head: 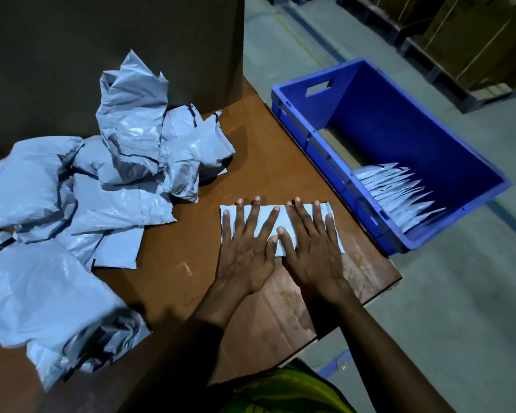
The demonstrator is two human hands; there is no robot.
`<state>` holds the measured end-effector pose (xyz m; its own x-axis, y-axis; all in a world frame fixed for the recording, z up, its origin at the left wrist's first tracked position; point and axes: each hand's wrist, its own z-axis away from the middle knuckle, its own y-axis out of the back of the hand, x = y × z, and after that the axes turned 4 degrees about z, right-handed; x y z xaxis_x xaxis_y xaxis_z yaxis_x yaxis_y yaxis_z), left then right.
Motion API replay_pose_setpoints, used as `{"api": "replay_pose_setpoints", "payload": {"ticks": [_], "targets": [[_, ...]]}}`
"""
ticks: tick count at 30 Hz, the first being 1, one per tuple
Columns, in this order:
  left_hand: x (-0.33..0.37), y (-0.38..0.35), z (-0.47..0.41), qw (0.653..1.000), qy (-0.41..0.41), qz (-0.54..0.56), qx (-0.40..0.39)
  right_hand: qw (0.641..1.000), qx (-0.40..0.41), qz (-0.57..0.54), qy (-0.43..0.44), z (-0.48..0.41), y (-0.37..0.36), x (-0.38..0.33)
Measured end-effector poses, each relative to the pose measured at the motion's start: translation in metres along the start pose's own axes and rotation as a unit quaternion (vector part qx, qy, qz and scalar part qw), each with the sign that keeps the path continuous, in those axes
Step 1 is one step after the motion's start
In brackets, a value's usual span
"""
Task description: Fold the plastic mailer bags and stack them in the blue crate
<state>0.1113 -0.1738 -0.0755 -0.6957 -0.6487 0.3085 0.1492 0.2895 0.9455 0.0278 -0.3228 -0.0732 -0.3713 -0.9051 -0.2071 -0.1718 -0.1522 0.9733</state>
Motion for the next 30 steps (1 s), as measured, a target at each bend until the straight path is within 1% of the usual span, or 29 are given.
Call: {"api": "replay_pose_setpoints", "payload": {"ticks": [4,5,6,8,9,10,12,13,16,18,21,23,25,27,28,30], "targets": [[-0.017,0.007,0.006,0.999,-0.010,0.049,-0.001,1.000,-0.001,-0.018,-0.006,-0.003,0.002,0.002],[-0.024,0.008,0.003,0.997,-0.012,0.072,-0.005,1.000,-0.006,-0.022,-0.007,-0.005,0.003,0.002],[-0.033,0.009,0.001,0.993,-0.002,0.118,-0.003,0.999,-0.011,-0.034,-0.009,-0.006,0.003,0.002],[-0.053,0.018,-0.001,0.975,0.040,0.213,0.041,0.997,-0.004,-0.080,-0.013,-0.007,0.006,0.000],[-0.063,0.022,-0.001,0.969,0.051,0.230,0.071,0.995,0.019,-0.101,-0.008,-0.004,0.008,-0.004],[-0.072,0.027,-0.001,0.970,0.050,0.222,0.086,0.992,0.053,-0.115,0.006,-0.001,0.010,-0.012],[-0.085,0.033,-0.001,0.981,0.033,0.175,0.075,0.982,0.125,-0.133,0.059,0.008,0.012,-0.034],[-0.088,0.036,-0.001,0.987,0.025,0.146,0.068,0.976,0.142,-0.139,0.087,0.013,0.010,-0.044],[-0.087,0.038,0.005,0.995,0.014,0.070,0.075,0.973,0.139,-0.120,0.138,0.019,0.005,-0.059],[-0.085,0.036,0.012,0.995,0.011,0.035,0.093,0.977,0.144,-0.094,0.124,0.015,0.004,-0.054],[-0.082,0.032,0.026,0.991,0.043,0.016,0.122,0.981,0.176,-0.066,0.055,0.012,0.005,-0.046],[-0.079,0.032,0.033,0.988,0.070,0.009,0.139,0.978,0.194,-0.079,0.011,0.015,0.003,-0.045],[-0.075,0.034,0.034,0.984,0.070,0.007,0.165,0.976,0.186,-0.114,-0.011,0.021,0.000,-0.050],[-0.070,0.037,0.028,0.981,0.022,0.032,0.189,0.972,0.162,-0.166,-0.024,0.028,-0.002,-0.056],[-0.067,0.039,0.021,0.982,-0.015,0.055,0.179,0.970,0.153,-0.188,-0.026,0.030,-0.003,-0.058],[-0.065,0.039,0.003,0.987,-0.086,0.086,0.107,0.969,0.143,-0.199,-0.021,0.032,-0.003,-0.059]]}}
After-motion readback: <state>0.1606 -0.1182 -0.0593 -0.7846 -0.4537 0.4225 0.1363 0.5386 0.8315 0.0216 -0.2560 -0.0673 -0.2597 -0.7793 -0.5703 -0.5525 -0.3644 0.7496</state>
